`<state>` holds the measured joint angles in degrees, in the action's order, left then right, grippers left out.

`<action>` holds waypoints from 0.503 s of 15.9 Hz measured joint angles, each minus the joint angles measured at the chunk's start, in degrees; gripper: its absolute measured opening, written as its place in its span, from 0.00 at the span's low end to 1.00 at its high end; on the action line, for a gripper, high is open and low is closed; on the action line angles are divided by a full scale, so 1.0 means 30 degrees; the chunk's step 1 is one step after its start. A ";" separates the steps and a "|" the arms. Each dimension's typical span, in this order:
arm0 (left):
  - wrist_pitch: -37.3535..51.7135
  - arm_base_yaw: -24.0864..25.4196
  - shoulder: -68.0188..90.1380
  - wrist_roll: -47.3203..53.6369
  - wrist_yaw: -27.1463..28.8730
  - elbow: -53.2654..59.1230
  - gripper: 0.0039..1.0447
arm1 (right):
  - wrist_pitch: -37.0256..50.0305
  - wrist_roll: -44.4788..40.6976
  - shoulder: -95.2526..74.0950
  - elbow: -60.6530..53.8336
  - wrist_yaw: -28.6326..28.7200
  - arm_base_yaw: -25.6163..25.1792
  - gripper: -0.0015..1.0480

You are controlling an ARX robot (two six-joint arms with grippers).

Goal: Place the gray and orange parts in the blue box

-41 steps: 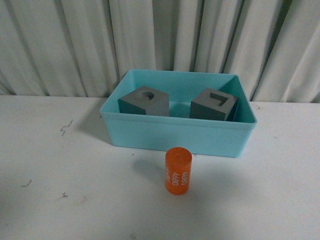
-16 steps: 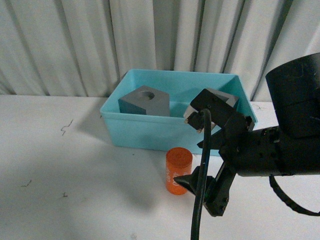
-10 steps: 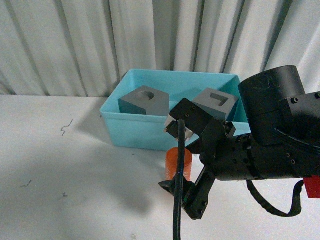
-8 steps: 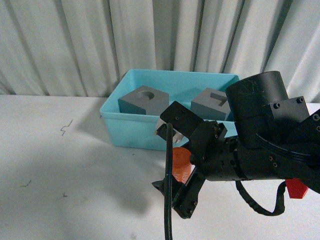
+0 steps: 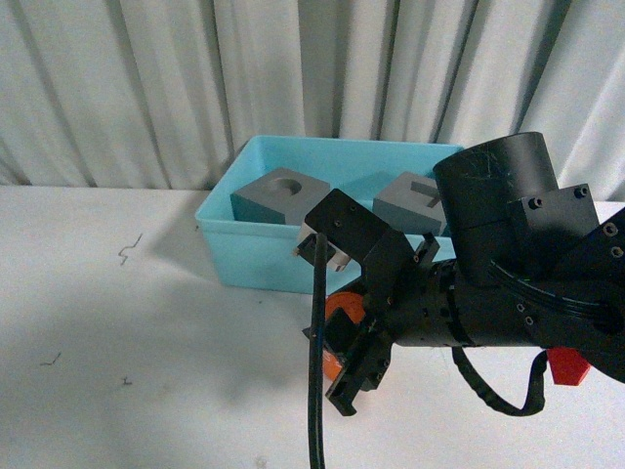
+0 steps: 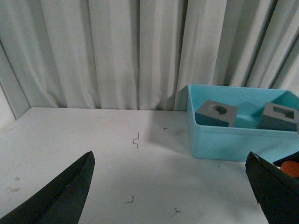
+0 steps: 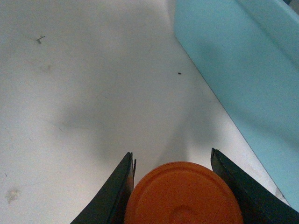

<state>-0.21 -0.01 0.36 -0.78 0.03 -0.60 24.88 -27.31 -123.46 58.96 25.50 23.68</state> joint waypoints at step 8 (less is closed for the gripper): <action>0.0000 0.0000 0.0000 0.0000 0.0000 0.0000 0.94 | 0.2302 0.5909 0.8444 -0.0007 -0.0437 -0.2484 0.44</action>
<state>-0.21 -0.01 0.36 -0.78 0.03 -0.60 31.79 -9.58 -98.13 58.94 24.18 16.23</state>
